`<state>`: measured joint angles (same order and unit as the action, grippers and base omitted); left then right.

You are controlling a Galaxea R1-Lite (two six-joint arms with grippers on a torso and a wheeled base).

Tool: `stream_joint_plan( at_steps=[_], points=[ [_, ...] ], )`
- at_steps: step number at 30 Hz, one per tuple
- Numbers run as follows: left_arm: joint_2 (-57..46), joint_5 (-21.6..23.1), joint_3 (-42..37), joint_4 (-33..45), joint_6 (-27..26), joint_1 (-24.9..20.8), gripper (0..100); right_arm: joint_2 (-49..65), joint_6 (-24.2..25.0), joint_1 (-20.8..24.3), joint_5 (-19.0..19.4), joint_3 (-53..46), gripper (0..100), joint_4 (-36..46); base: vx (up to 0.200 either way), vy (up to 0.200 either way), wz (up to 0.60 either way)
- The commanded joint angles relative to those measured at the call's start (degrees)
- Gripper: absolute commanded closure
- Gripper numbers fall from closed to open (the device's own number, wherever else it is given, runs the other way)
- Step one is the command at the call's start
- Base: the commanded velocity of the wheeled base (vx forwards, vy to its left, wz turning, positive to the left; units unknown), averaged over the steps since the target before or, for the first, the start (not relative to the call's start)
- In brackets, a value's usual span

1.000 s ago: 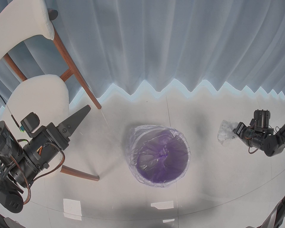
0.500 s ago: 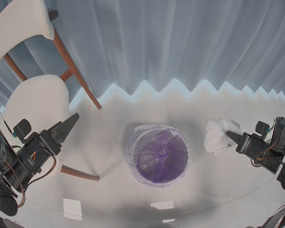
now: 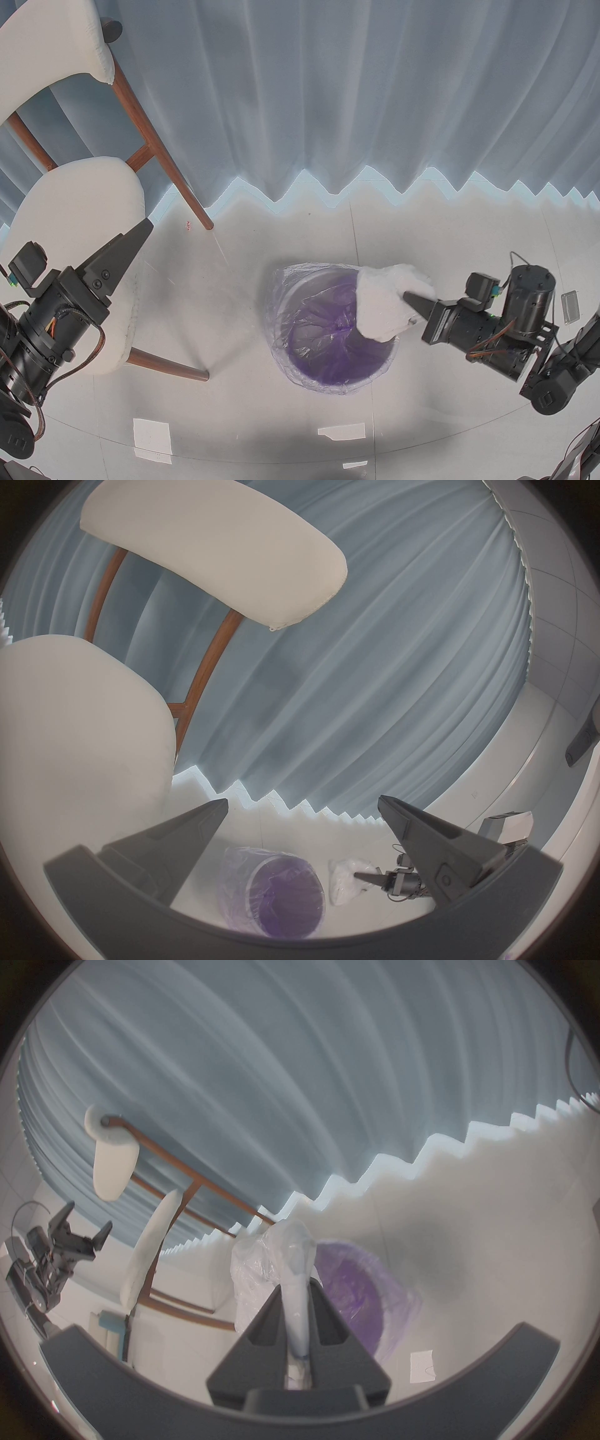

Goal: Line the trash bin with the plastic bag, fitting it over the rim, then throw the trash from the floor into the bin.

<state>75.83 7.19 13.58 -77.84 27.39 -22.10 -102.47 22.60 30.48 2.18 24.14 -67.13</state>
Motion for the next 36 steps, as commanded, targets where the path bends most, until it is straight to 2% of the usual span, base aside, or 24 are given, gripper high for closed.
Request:
stream_joint_plan(
  at_steps=[1, 8, 13, 36],
  points=[
    [-0.2, 0.5, -1.5, -0.6, -0.1, 0.0, 0, -6.5, -0.1, 3.7, 0.0, 1.2, 100, -0.6, 0.0, 0.0, 0.0],
    [-0.5, 0.5, -3.2, -0.5, -0.2, 0.0, 0, -9.1, -0.5, 4.0, -0.1, 2.9, 100, -0.7, 0.0, 0.0, 0.0],
    [-0.5, 0.4, -3.4, -0.5, -0.3, 0.1, 0, -14.9, -0.4, 1.4, -3.9, 7.2, 100, -1.1, 0.0, 0.0, 0.0],
    [-2.3, 0.5, -7.3, -0.6, -1.7, 2.9, 0, -34.5, -0.6, 1.4, -4.0, 21.2, 100, -5.0, 0.0, 0.0, 0.0]
  ],
)
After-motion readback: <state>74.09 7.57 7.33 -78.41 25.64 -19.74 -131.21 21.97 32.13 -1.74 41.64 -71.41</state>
